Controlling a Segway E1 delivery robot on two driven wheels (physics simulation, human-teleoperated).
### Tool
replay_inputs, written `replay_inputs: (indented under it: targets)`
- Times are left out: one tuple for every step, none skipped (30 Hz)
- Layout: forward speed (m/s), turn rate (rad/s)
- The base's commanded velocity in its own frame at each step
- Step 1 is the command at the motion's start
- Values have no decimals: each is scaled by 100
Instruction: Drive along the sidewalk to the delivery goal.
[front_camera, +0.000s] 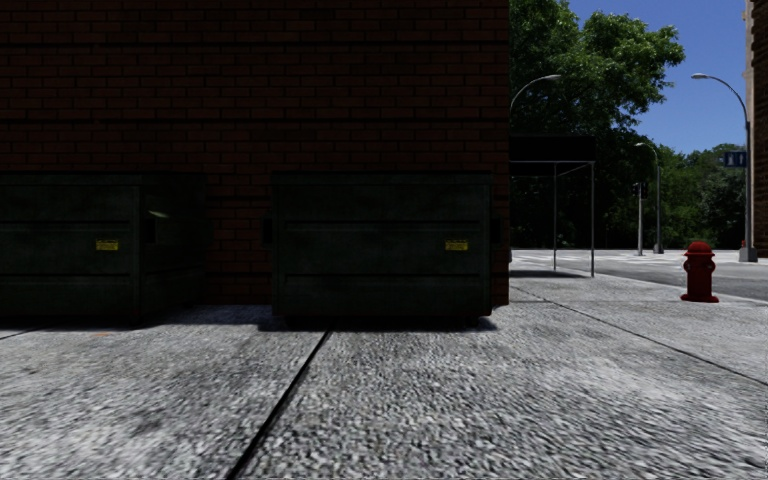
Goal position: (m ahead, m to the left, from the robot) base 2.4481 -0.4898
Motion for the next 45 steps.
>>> replay_inputs:
  targets:
    - [200, 0]
    - [200, 0]
    - [200, 0]
    - [200, 0]
    - [200, 0]
    - [200, 0]
    - [200, 0]
    - [200, 0]
    - [200, 0]
    - [200, 0]
    - [200, 0]
    - [200, 0]
    - [200, 0]
    - [200, 0]
    - [200, 0]
    - [200, 0]
    - [197, 0]
    - [197, 0]
    - [192, 0]
    - [185, 0]
    - [185, 0]
    - [176, 0]
    - [163, 0]
    - [105, 0]
    - [77, 0]
    - [77, 0]
    - [29, 0]
    - [5, 0]
    - [0, 0]
    - [0, 0]
    - [0, 0]
    - [0, 0]
    - [0, 0]
    - [0, 0]
    - [0, 0]
    - [0, 0]
    - [0, 0]
    - [0, 0]
    - [0, 0]
    - [0, 0]
    - [0, 0]
    - [0, 0]
    - [0, 0]
    - [0, 0]
    - [0, 0]
